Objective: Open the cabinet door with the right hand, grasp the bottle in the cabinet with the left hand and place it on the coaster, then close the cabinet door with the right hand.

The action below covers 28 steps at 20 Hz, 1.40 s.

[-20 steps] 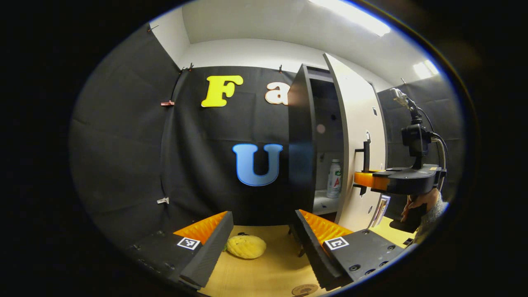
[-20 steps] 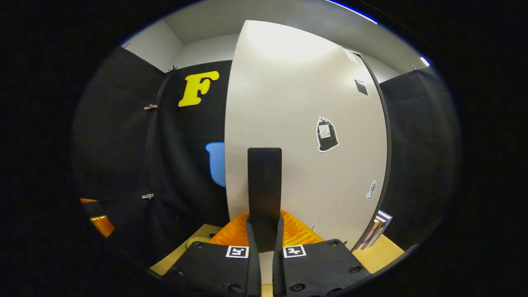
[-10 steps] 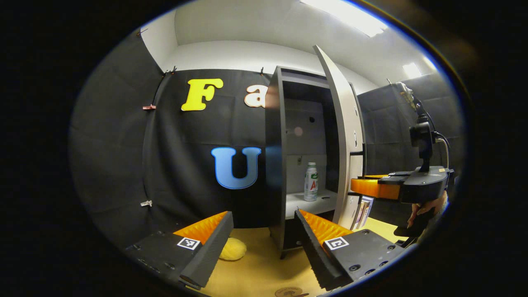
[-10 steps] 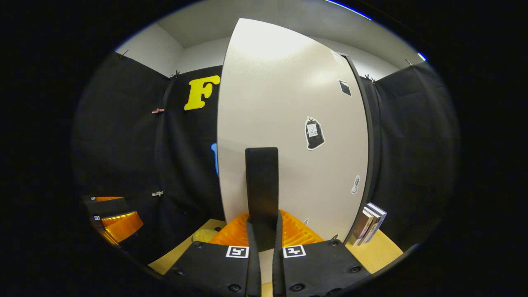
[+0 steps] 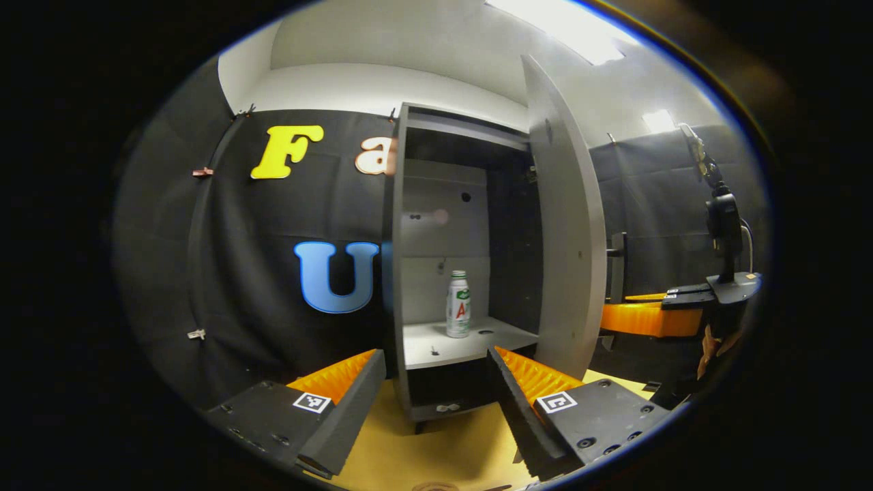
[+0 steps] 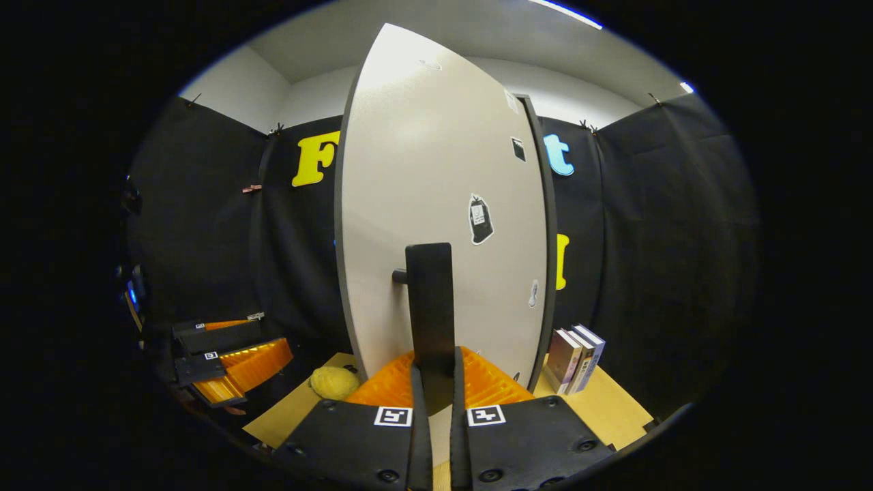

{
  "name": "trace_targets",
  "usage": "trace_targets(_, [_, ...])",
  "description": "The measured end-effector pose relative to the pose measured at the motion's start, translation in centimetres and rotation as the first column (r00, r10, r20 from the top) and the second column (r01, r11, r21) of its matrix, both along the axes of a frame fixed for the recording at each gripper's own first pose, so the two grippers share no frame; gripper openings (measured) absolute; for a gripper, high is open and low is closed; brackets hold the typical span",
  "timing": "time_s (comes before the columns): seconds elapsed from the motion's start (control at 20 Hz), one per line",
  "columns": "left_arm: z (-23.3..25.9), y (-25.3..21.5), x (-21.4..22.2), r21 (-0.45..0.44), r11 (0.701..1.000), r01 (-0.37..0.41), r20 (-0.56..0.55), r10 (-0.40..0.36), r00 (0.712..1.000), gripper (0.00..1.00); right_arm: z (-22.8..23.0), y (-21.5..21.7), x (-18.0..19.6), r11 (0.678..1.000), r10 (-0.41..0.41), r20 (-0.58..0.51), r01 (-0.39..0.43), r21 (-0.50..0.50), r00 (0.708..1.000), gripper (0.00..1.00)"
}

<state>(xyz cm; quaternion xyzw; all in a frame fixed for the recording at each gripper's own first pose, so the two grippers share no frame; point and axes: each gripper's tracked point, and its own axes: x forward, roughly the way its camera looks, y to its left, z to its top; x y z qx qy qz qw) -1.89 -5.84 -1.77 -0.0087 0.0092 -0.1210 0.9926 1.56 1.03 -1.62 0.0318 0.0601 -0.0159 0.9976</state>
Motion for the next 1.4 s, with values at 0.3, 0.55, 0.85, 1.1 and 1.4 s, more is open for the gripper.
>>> trace_targets(0.3, [-0.1, -5.5, 0.9, -0.017, 0.994, 0.112, 0.002, -0.112, 0.994, 0.94, 0.0, -3.8, -1.9, 0.997, -0.074, -0.014, 0.074, -0.007, 0.997, 0.14])
trace_targets(0.55, [-0.1, -8.4, 1.3, -0.015, 0.988, 0.157, 0.010, -0.157, 0.988, 0.94, 1.1, -6.9, -3.2, 0.992, -0.118, 0.004, 0.118, 0.044, 0.993, 0.13])
trace_targets(0.85, [0.0, -10.8, 2.4, -0.017, 0.989, 0.146, 0.008, -0.145, 0.989, 0.94, 2.7, -12.3, -4.2, 0.982, -0.179, 0.038, 0.176, 0.063, 0.983, 0.13])
trace_targets(1.1, [0.2, -12.7, 2.7, -0.005, 0.992, 0.128, 0.012, -0.128, 0.992, 0.94, 2.7, -15.6, -4.8, 0.983, -0.181, 0.024, 0.180, 0.048, 0.983, 0.08])
trace_targets(1.4, [0.8, -14.8, 3.3, 0.014, 0.994, 0.108, 0.033, -0.108, 0.994, 0.94, 2.8, -17.5, -4.9, 0.991, -0.129, 0.029, 0.128, 0.038, 0.991, 0.07])
